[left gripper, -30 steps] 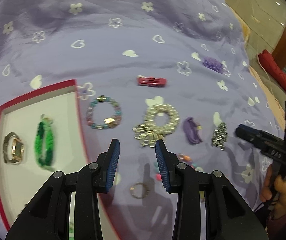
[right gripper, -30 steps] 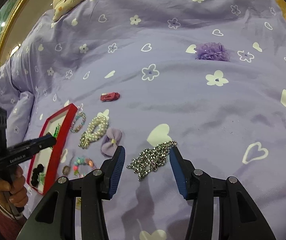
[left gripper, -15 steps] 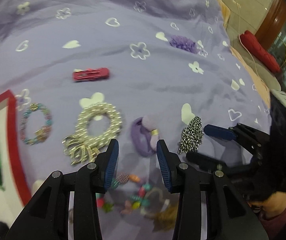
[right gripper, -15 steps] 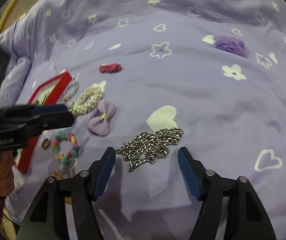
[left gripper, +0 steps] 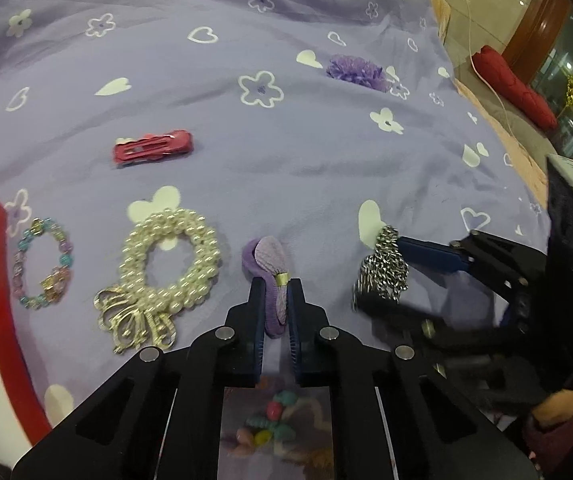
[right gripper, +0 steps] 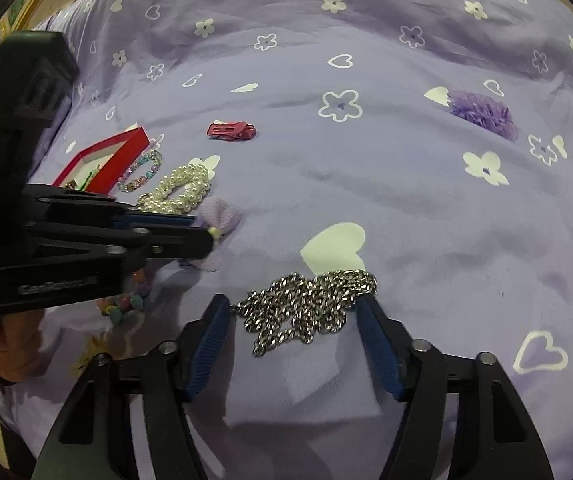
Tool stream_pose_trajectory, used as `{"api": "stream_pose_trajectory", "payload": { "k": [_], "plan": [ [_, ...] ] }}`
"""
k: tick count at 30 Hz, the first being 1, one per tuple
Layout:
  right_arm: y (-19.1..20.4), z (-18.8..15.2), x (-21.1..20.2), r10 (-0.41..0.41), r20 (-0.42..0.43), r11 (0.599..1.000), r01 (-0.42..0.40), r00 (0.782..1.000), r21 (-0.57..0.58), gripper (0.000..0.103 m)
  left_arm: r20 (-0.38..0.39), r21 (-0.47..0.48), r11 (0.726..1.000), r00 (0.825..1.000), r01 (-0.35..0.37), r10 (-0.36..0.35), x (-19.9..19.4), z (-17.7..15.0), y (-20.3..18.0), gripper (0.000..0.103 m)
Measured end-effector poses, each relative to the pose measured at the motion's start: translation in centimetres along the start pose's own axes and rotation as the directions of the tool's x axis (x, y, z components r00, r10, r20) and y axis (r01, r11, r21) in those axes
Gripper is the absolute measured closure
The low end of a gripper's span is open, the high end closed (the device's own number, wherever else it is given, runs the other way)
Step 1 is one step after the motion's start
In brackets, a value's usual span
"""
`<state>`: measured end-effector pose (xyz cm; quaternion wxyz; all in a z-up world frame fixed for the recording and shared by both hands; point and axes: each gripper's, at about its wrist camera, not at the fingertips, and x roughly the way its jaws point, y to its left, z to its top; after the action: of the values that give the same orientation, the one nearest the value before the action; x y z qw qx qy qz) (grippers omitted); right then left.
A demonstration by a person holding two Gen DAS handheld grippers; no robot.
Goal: Organize jewelry
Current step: 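Place the purple bow in the tray with the left tool while the right tool releases the chain there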
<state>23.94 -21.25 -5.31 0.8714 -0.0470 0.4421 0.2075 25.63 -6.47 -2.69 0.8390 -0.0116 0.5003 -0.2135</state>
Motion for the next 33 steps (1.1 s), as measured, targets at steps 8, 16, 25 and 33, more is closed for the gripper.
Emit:
{"api": "stream_pose_trajectory", "payload": {
  "k": [8,16,25,33],
  "plan": [
    [-0.2,0.0,-0.5,0.002,0.018,0.999,-0.003,1.000,0.038,0.091,0.079,-0.065,0.998,0.997,0.008,-0.003,-4.3,-1.4,1.6,0.094],
    [1.1,0.9,-2.9,0.148,0.093,0.980,-0.159,0.985,0.123,0.092,0.132,-0.126,0.992,0.991,-0.007,0.024,-8.1,-3.3,3.6,0.094],
    [5.3,3.2,-4.9,0.262,0.156,0.956,-0.278,0.952,0.093,0.092,0.177,-0.210,0.977,0.982,-0.031,0.069,-11.8,-6.1,6.7,0.094],
    [10.2,5.0,-5.0,0.352,0.161,0.931,-0.362,0.922,0.041,0.092,0.199,-0.280,0.957,0.970,-0.077,0.137,-14.8,-8.7,10.1,0.094]
  ]
}}
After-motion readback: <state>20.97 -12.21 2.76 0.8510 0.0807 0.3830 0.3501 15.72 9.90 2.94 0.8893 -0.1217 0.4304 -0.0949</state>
